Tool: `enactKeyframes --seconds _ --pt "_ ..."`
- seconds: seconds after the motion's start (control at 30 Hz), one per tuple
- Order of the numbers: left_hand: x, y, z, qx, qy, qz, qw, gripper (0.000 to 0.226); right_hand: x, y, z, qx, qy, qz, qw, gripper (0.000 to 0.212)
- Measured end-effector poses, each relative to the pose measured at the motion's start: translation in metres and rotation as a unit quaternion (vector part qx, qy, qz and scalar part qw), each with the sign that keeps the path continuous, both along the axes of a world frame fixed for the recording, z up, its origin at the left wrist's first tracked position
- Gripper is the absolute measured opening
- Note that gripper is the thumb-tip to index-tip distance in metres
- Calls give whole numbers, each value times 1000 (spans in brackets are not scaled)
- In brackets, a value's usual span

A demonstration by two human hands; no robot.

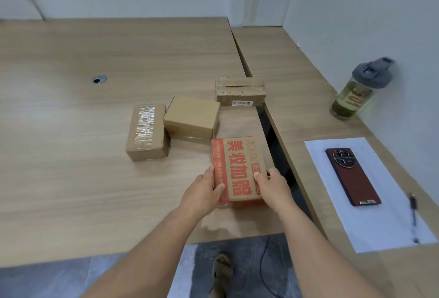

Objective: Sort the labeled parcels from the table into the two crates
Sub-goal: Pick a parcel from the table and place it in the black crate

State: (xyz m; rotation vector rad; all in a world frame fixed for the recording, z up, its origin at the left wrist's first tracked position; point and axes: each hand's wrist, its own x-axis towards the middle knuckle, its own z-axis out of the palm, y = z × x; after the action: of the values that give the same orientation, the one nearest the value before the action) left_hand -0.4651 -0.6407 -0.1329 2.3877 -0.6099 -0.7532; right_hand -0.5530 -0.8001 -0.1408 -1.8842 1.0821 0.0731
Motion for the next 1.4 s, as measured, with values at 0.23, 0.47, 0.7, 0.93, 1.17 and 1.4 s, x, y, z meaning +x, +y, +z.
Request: enactKeyframes --seconds 0.23,0.47,0.7,0.93,1.17,1.4 --pt "-24 37 9 16 2 22 1000 58 -21 41 33 -3 -90 4 996 33" --pt "-39 52 26 -183 138 114 967 47 -29 82 51 -134 -127 159 970 53" --pt "-37 90 28 -242 202 206 926 49 -31 103 42 -12 -150 231 961 38" --pt "-31 131 28 -230 168 266 921 41 -21 125 20 -83 -84 264 957 25" --pt "-37 151 24 -266 205 278 900 72 -15 133 21 -27 -67 254 964 46" --pt "-28 203 36 -377 224 296 849 65 -11 143 57 203 -164 237 936 72"
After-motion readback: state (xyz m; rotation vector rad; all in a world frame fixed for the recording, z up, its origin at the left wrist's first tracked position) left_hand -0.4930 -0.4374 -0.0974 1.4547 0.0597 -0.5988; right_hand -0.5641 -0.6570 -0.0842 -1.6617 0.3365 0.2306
